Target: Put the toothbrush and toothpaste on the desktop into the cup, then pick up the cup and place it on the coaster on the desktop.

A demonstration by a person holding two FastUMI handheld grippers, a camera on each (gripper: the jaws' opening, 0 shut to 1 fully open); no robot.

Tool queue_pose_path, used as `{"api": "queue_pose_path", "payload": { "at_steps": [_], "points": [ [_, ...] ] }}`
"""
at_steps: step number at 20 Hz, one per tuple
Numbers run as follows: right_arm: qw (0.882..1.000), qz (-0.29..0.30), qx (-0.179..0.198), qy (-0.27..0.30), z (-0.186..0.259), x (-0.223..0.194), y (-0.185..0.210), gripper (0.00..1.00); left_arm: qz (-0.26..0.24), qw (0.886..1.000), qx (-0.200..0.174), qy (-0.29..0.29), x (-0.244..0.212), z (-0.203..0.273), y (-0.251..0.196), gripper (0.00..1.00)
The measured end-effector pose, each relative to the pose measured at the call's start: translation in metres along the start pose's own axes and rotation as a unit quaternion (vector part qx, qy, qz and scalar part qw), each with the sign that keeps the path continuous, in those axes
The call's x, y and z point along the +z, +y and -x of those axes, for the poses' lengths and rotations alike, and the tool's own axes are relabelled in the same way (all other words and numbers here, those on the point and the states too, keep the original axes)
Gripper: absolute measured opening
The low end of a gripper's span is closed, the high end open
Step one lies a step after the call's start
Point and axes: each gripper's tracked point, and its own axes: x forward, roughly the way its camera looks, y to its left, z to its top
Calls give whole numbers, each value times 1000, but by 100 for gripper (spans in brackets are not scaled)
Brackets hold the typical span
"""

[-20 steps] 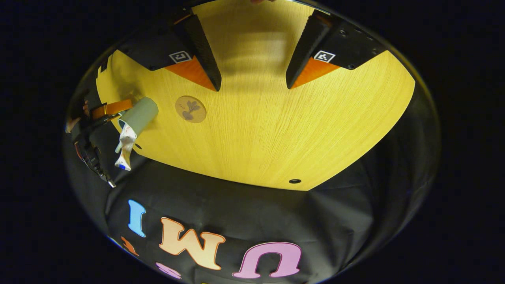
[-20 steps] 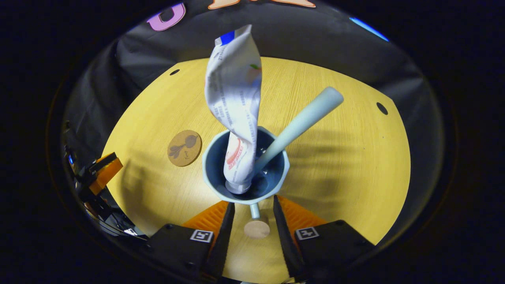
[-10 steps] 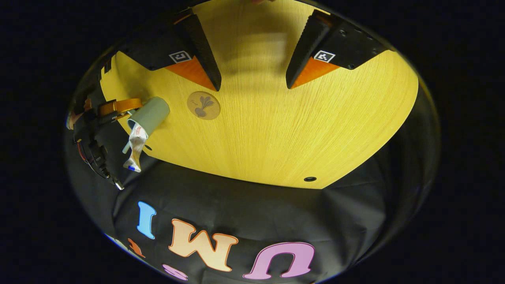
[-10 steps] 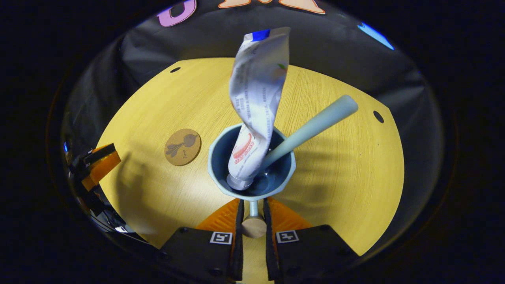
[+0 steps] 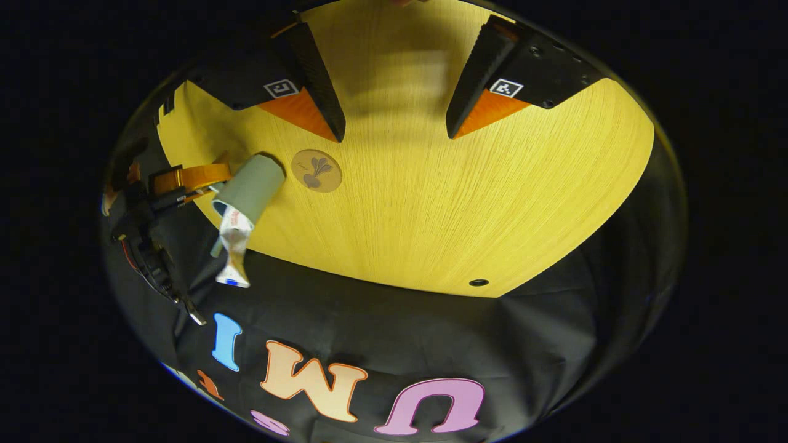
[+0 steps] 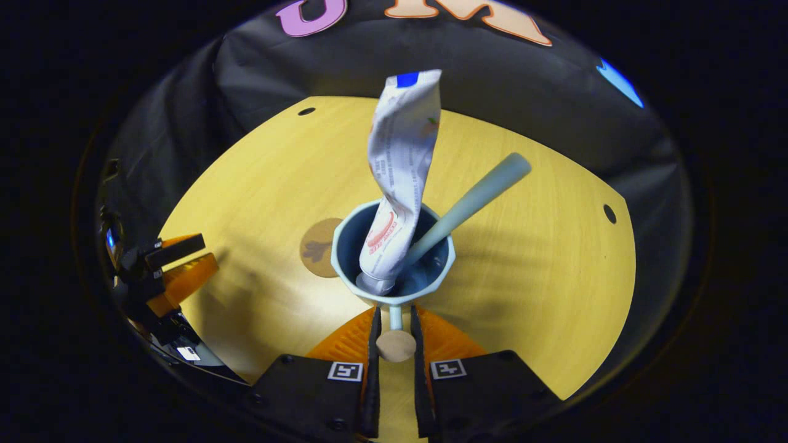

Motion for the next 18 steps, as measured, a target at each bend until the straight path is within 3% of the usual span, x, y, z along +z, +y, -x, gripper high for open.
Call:
{"api": "queue_pose_path", "payload": {
  "at_steps": [8,18],
  "points": [
    [999,43,5,3,-4,6,-3,18,40,999,7,-10,3,-5,11,96],
    [998,47,6,34,-16,6,-3,27,32,999,9,0,2,-5,14,95]
  ]
}}
